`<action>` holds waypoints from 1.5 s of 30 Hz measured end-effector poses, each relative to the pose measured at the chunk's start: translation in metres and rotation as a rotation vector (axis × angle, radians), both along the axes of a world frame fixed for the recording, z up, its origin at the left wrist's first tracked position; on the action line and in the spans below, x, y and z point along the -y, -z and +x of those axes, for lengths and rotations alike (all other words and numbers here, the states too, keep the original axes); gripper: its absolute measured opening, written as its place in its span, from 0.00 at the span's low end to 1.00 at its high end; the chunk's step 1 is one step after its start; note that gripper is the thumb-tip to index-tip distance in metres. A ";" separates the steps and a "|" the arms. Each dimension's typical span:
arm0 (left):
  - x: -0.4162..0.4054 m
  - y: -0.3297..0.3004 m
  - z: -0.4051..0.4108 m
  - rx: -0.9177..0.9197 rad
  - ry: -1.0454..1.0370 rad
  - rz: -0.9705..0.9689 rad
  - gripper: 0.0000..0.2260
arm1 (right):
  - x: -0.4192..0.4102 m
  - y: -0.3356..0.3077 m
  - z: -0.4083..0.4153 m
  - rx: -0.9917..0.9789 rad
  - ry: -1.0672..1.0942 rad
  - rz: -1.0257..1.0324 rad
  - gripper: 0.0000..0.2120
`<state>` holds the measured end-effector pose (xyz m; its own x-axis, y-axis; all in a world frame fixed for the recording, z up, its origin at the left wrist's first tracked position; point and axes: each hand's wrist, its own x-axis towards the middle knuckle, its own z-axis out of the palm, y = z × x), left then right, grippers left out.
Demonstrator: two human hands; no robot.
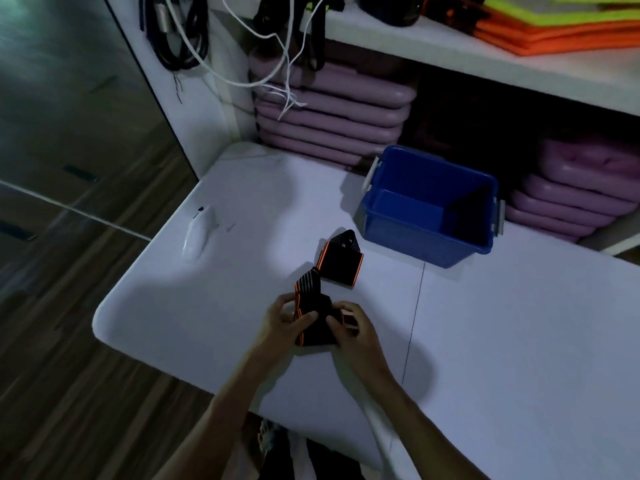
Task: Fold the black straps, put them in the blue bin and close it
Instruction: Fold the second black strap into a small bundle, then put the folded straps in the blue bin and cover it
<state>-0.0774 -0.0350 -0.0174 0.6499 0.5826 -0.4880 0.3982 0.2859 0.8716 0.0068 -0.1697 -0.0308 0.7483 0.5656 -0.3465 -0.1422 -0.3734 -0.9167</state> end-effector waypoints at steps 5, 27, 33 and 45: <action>-0.020 -0.045 0.021 0.141 0.206 0.121 0.17 | -0.002 -0.046 0.030 -0.444 0.080 0.132 0.20; -0.058 -0.024 0.281 0.130 0.481 0.999 0.21 | -0.039 -0.054 0.280 -0.203 0.088 -0.093 0.14; -0.062 -0.015 0.282 0.080 0.616 1.062 0.30 | -0.049 -0.043 0.302 0.108 -0.468 -0.767 0.14; -0.047 0.022 0.137 -0.171 -0.042 0.588 0.20 | -0.027 -0.076 0.129 0.372 0.211 -0.136 0.06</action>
